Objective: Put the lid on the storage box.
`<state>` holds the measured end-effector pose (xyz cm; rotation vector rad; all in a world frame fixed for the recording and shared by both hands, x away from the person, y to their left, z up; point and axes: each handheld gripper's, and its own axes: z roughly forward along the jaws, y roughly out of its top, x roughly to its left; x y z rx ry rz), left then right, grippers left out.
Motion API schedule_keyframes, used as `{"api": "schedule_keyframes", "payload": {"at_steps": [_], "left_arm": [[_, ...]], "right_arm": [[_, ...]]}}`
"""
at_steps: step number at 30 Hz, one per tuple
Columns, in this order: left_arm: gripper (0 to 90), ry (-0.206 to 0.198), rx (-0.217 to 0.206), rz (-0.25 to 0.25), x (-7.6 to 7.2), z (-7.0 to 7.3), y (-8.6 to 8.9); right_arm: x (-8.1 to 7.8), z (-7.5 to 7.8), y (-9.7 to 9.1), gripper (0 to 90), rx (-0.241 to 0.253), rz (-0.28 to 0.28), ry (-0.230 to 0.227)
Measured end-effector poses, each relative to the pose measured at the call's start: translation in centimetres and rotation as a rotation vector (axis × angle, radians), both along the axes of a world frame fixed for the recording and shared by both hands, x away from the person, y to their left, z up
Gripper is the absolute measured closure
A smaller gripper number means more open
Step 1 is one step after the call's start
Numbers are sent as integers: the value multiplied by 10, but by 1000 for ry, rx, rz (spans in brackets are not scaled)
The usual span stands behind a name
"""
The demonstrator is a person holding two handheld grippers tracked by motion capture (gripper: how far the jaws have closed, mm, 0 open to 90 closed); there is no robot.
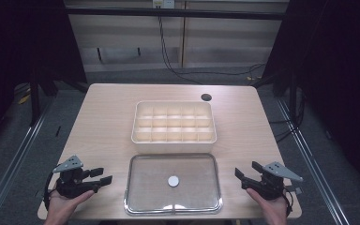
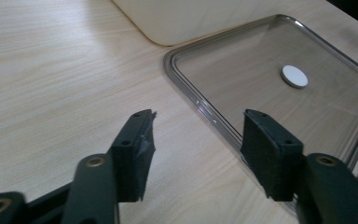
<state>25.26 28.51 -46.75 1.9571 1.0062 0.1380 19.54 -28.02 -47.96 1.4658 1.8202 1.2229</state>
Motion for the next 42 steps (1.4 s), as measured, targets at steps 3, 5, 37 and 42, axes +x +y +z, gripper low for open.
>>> {"api": "schedule_keyframes", "payload": {"at_steps": [3,5,37,42], "left_arm": [[366,11,-14,-17,0,0,2],[369,10,-33,-22,-1,1,3],[479,-48,12,-68,27,27,-34],[496,-46,40,-75,37,25,-47]], "right_arm": [[0,-1,0,204,10,-1,16],[0,0,0,212,11,7,11],[40,35,52,379,50,191,178],[53,38,58,394,52,193,175]]}}
